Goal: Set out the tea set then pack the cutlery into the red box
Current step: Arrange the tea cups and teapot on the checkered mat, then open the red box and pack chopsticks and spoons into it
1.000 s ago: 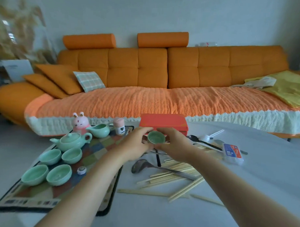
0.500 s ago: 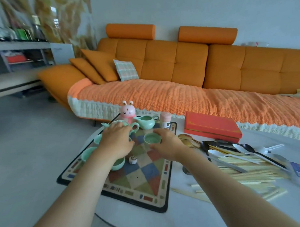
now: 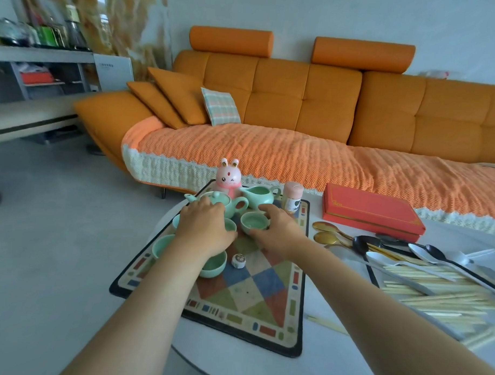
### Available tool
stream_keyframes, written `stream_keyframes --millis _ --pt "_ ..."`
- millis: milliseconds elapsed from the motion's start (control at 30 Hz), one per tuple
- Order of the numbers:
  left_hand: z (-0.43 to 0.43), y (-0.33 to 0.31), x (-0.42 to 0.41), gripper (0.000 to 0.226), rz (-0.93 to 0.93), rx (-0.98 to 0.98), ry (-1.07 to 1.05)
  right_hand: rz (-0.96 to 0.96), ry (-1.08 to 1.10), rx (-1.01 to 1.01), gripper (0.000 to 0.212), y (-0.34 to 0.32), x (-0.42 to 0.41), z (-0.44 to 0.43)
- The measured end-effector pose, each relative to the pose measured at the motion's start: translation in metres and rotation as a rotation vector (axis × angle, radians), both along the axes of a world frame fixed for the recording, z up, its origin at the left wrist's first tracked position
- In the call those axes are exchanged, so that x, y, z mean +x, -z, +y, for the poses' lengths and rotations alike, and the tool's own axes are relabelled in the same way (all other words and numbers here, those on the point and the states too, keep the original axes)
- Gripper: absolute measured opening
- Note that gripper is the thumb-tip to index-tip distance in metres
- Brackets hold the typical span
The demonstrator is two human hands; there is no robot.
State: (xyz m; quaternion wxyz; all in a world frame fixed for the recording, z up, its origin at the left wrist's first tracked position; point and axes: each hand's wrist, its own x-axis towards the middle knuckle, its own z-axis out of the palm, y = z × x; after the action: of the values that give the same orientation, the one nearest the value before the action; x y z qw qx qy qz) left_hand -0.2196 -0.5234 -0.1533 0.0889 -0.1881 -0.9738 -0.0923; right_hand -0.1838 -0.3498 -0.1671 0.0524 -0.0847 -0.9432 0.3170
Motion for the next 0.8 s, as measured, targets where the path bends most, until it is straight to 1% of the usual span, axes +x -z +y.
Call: stream_keyframes --millis 100,233,300,400,467,533,700,800 --pt "-0.001 0.000 0.001 0.053 -0.002 -0.015 -0.001 0.010 -0.007 0.000 0.075 0.000 -0.001 -0.002" --pt "0.003 -0.006 0.007 0.058 0.017 -0.023 -0.001 -0.018 -0.012 0.019 0.084 -0.005 0.005 0.003" --pt "0.011 -0.012 0.011 0.054 0.051 0.047 0.039 0.001 -0.018 0.010 0.077 -0.010 0.012 0.012" --pt "0.040 -0.024 0.022 0.044 0.088 0.239 0.162 0.067 -0.011 -0.010 0.064 -0.021 0.028 0.039" --pt "0.070 -0.030 0.033 0.039 0.052 0.373 0.234 0.098 0.028 0.025 0.061 -0.028 0.041 0.062" --pt "0.102 -0.033 0.041 0.039 -0.016 0.448 0.297 0.118 0.081 0.070 0.058 -0.034 0.052 0.090" --pt "0.178 -0.032 0.040 0.046 -0.156 0.462 0.371 0.098 0.212 0.156 0.046 -0.036 0.080 0.174" --pt "0.215 -0.026 0.027 0.055 -0.203 0.413 0.351 0.063 0.305 0.249 0.046 -0.028 0.091 0.220"
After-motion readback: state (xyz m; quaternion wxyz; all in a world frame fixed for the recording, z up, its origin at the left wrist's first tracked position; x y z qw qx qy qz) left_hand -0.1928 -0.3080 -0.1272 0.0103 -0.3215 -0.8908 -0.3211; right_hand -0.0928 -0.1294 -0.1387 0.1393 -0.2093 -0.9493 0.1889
